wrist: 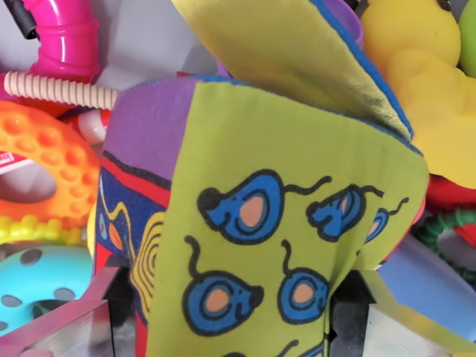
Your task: Pick an object from the bin
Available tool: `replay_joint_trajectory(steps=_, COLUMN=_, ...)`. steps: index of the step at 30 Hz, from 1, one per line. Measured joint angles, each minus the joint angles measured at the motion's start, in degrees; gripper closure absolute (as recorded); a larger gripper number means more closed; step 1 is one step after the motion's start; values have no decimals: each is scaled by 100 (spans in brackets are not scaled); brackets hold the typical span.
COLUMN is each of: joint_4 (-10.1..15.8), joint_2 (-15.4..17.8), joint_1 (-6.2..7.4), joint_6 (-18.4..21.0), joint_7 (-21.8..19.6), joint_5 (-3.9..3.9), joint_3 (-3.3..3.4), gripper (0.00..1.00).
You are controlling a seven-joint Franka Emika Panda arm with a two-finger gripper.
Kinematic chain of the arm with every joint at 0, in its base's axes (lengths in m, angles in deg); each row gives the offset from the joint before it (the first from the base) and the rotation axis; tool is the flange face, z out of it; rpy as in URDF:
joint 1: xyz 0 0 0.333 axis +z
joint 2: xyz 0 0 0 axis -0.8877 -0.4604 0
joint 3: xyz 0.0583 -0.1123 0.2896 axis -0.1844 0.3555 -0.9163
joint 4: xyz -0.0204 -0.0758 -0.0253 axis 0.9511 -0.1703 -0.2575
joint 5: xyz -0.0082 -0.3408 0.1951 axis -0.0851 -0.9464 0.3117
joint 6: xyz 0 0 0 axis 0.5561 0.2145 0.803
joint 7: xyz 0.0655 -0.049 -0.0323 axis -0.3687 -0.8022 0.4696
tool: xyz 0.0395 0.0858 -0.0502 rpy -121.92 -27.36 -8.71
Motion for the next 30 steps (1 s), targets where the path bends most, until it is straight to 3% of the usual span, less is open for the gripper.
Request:
replay_joint_trajectory(steps=17, joint_4=-1, joint_2=29, joint_1=0, joint_6=21, joint_7=0, joint_5=0, joint_3=0, gripper=100)
replay_joint_trajectory(steps=30, joint_4=-8, joint_2=407, joint_1=0, joint_6=393, joint_7=1, joint_5=0, joint_3=0, gripper=100)
